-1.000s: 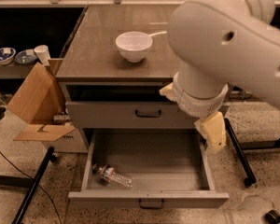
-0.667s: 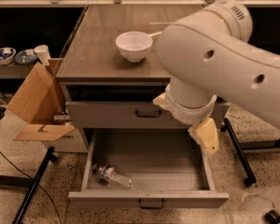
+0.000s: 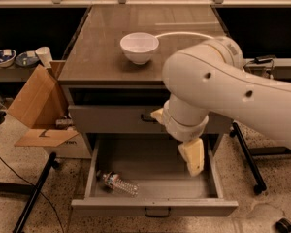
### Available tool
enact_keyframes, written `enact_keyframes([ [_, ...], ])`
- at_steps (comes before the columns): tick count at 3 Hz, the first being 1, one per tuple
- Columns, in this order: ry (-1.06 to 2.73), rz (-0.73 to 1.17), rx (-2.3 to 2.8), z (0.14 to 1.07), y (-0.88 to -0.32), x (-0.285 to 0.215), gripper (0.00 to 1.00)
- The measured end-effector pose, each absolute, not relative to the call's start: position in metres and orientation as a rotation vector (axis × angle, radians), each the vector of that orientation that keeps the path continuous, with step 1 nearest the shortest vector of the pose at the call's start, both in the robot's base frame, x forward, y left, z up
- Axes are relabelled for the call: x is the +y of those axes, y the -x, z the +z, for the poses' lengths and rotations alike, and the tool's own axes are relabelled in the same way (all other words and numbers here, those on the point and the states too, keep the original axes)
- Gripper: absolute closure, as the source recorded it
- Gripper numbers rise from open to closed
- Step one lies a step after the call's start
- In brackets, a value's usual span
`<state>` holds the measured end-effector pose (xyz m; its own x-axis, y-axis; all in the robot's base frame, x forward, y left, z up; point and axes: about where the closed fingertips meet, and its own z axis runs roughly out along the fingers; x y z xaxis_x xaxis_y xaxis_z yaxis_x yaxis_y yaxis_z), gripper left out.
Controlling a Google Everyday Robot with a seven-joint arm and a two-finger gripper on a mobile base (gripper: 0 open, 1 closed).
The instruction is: Pick water bottle from middle drawer and place on counter
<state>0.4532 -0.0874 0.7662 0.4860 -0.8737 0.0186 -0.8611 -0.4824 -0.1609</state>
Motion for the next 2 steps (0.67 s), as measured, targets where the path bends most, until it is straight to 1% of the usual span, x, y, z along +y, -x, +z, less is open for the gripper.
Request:
enact_keyframes([
  [1,2.439,-0.081,1.624,0.747,-0.449,-0.083,0.0],
  [2,2.234,-0.056,1.755,0.728,-0.443,-0.081,0.0],
])
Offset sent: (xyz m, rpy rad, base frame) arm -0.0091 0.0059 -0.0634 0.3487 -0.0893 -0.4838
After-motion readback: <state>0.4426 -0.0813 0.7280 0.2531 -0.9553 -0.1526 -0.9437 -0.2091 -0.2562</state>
